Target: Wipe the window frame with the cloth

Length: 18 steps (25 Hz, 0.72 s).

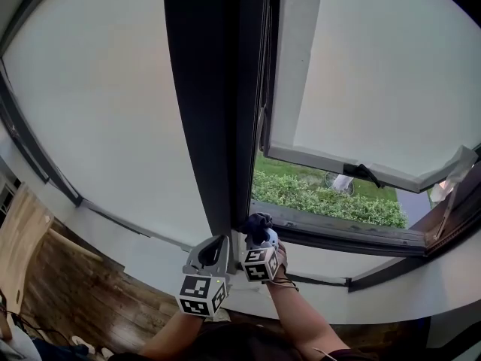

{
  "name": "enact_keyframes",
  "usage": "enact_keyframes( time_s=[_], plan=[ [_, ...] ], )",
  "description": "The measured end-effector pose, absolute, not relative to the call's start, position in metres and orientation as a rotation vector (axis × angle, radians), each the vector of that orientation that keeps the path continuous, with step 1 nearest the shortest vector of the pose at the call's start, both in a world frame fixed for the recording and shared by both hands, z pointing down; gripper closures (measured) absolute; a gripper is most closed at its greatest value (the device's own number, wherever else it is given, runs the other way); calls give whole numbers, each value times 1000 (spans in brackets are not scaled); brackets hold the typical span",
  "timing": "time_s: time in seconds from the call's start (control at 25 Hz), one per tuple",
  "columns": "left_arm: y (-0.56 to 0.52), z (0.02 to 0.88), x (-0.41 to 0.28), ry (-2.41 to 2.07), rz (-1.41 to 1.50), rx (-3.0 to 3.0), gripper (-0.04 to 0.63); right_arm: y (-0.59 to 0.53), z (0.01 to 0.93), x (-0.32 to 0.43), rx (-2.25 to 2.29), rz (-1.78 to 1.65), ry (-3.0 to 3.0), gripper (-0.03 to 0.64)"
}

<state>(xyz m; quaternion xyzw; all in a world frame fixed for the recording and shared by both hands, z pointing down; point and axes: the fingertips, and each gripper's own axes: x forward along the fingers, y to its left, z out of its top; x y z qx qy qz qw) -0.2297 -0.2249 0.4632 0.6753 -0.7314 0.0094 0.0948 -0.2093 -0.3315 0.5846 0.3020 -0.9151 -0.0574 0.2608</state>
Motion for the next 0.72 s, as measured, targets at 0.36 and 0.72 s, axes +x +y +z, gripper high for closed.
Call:
enact_keyframes(
  time_s=[0.36,0.72],
  plan=[
    [-236,467,-211,-2098,37,2063,588,-346,583,-170,903,-125,-2454,541],
    [-252,473,-185,-2010,57,2133,588,-364,585,-124,1035,-78,-2417,541]
  ],
)
